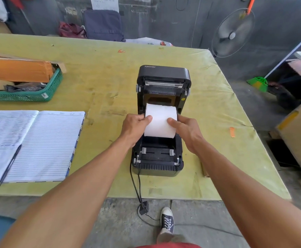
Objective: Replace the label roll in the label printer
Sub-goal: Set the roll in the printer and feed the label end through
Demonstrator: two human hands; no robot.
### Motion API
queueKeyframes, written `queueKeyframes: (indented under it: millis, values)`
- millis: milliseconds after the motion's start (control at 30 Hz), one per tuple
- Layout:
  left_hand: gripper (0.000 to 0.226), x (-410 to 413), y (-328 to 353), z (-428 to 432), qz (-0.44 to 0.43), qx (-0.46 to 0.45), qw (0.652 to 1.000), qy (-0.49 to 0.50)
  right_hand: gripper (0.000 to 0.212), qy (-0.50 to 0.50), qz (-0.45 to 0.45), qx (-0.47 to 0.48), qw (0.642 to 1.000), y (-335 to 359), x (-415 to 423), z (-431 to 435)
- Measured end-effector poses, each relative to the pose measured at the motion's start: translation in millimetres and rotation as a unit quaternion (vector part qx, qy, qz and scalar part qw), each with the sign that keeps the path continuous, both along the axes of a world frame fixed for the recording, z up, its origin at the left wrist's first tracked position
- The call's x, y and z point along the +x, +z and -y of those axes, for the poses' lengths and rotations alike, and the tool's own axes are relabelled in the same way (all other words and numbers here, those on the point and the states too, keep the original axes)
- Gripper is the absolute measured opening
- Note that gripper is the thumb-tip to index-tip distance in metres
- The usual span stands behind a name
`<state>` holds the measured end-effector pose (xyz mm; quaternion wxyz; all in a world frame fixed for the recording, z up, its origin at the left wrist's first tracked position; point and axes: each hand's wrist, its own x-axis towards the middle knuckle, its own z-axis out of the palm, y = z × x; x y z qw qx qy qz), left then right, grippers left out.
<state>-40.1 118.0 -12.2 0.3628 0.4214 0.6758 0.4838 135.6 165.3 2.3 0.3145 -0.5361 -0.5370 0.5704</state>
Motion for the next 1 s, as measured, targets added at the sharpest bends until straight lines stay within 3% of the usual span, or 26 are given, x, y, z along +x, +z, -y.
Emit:
queueKeyframes:
  millis: [267, 500, 800, 1000]
  values:
    - [0.014, -0.2, -18.1, 5.9, 0.001, -0.015, 1.000, -0.003, 0.061, -0.017, -0.001, 0.000, 1.000, -21.0, -2.4, 8.0]
    - [0.020, -0.8, -24.8, 13.3, 0.025, -0.028, 0.999, 0.000, 0.062, -0.026, 0.025, 0.009, 0.999, -29.3, -7.8, 9.6]
    - [0.024, -1.9, -28.0, 7.5, -0.024, -0.042, 0.999, -0.008, 0.052, -0.026, 0.031, 0.035, 0.999, -34.6, -6.5, 11.0]
    - [0.026, -4.9, -33.4, 5.7, -0.070, -0.065, 0.995, -0.019, 0.054, -0.013, 0.101, 0.049, 0.994, -39.1, -8.0, 6.4]
